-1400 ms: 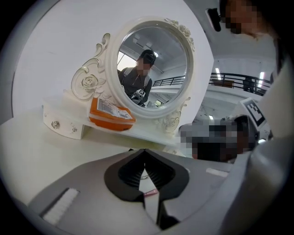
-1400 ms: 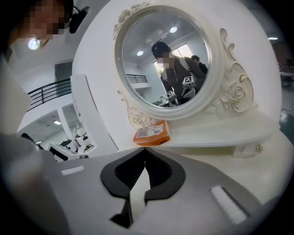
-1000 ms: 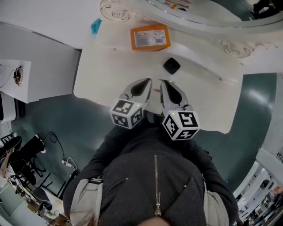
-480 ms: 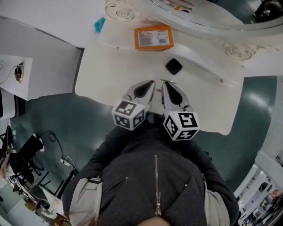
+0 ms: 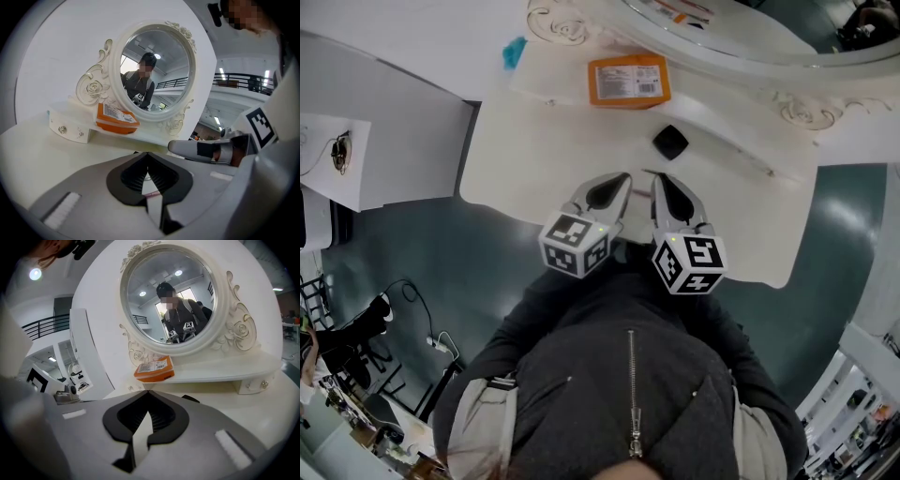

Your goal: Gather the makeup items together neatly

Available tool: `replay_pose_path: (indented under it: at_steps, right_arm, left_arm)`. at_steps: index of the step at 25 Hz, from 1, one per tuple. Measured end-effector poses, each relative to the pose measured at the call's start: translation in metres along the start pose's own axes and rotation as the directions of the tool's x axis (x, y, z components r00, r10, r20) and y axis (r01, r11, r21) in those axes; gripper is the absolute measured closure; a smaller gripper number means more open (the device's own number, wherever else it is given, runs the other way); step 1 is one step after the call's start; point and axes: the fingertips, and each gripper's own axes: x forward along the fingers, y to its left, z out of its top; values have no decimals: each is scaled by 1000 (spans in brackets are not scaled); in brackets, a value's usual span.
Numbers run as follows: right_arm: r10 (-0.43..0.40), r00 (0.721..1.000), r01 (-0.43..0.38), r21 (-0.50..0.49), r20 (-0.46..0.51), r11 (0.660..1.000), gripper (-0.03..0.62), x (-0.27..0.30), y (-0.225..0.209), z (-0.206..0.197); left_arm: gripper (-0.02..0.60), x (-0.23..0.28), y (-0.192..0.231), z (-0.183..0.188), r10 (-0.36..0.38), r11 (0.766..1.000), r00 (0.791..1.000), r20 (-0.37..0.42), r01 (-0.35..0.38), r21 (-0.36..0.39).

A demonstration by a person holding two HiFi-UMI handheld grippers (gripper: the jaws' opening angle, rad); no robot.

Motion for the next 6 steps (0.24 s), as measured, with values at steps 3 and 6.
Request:
replay_pose_path:
  at_steps: [3, 6]
  right_arm:
    - [-13, 1000, 13, -6, -1, 1000, 592, 0, -4, -1]
    - [-13, 1000, 13, -8, -4, 1000, 592, 0, -4, -3]
  left_arm:
    - [571, 0, -1, 0, -6, 1000, 1000, 0, 6, 2]
    - [571, 0, -3, -1, -13, 1000, 1000, -5, 13, 5]
